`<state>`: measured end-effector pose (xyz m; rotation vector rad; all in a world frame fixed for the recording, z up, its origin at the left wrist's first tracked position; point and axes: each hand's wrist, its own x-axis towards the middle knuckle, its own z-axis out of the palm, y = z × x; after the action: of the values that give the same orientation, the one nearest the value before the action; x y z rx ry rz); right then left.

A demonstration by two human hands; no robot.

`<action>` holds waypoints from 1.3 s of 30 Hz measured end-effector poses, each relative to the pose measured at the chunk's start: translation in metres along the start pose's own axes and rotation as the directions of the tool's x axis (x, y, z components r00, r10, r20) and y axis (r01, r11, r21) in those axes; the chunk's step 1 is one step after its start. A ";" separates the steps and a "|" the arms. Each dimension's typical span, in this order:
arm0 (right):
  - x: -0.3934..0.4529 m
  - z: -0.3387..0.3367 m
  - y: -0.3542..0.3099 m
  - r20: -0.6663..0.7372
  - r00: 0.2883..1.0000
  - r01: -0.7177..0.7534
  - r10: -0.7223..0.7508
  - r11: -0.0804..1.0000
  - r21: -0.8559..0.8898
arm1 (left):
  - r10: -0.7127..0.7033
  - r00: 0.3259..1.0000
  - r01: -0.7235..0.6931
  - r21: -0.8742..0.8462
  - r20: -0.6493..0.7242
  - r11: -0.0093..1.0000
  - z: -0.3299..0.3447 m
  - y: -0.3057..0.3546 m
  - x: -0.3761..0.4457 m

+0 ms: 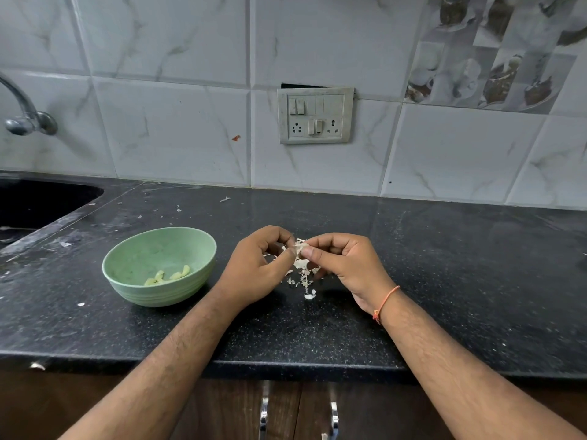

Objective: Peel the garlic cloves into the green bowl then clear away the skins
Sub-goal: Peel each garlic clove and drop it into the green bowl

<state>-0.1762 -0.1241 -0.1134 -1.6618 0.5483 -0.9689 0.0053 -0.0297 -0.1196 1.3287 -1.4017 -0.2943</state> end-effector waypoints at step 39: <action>-0.002 0.002 0.001 0.065 0.997 0.044 -0.038 0.993 -0.105 | -0.170 0.984 0.176 -0.150 0.053 0.973 0.002 -0.006 0.004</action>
<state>-0.1759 -0.1220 -0.1154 -1.7989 0.5338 -0.9275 0.0084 -0.0359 -0.1226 1.3244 -1.2709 -0.5378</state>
